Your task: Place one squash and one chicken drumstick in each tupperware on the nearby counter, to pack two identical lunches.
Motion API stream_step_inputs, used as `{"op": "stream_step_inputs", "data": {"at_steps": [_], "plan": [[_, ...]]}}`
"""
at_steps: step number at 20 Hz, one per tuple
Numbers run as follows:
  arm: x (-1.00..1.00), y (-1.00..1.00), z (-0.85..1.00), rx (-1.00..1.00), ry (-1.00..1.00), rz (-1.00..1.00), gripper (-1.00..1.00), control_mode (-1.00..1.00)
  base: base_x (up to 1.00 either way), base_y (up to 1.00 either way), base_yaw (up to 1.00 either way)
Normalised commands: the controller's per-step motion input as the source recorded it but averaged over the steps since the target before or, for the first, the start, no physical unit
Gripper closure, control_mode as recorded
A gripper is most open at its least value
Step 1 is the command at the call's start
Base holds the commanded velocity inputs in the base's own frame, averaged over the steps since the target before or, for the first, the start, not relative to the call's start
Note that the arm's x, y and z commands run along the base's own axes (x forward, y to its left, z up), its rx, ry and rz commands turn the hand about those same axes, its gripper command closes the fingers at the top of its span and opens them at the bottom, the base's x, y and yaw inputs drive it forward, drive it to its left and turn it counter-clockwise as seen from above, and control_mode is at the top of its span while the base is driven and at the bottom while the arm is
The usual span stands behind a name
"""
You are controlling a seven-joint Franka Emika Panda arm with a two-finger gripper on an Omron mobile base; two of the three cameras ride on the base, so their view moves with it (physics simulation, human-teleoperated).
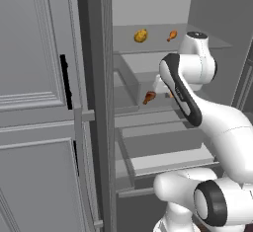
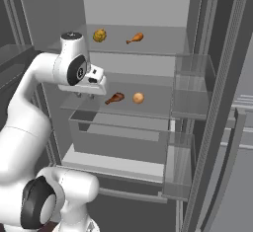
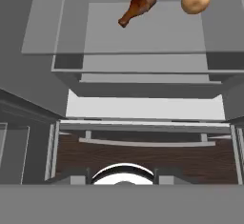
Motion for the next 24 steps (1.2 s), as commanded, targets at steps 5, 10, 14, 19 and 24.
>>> {"op": "stream_step_inputs", "data": {"at_steps": [5, 10, 14, 19, 24], "plan": [[-0.02, -0.02, 0.09, 0.00, -0.20, 0.00, -1.00, -1.00, 0.00, 0.00, 0.00], [0.00, 0.00, 0.51, 0.00, -0.41, 0.00, -1.00, -1.00, 0.00, 0.00, 0.00], [0.00, 0.00, 0.58, 0.00, -0.33, 0.00, -1.00, -1.00, 0.00, 0.00, 0.00], [0.13, 0.03, 0.70, 0.05, -0.17, 0.01, -1.00, -1.00, 0.00, 0.00, 0.00], [0.54, 0.08, 0.53, 0.00, -0.03, 0.00, -1.00, -1.00, 0.00, 0.00, 0.00]]}}
